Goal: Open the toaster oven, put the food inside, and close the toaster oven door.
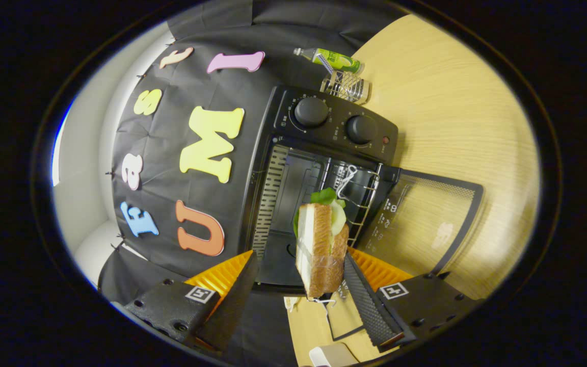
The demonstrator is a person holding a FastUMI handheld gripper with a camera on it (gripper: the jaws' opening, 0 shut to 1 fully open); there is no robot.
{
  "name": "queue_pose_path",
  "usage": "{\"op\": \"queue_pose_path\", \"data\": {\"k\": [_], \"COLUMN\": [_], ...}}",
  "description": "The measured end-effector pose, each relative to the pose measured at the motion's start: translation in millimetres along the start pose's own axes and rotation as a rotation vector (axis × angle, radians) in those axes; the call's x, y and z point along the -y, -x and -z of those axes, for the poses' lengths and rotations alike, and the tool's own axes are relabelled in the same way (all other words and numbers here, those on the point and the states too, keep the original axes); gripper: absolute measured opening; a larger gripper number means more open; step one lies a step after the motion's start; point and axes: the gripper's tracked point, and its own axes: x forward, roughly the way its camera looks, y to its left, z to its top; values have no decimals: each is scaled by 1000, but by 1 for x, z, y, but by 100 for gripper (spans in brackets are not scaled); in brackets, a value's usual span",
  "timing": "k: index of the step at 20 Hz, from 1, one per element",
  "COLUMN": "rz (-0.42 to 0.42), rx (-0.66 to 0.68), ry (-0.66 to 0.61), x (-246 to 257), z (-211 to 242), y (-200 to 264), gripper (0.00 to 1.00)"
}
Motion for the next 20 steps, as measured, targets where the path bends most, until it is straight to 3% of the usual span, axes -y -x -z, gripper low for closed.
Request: {"op": "queue_pose_path", "data": {"k": [5,10,20], "rz": [-26,-34,12], "rx": [-19,5,-70], "ry": [55,201,291], "x": [-8,-17,-8], "z": [3,-12,-22], "y": [35,67,14], "gripper": [100,100,100]}}
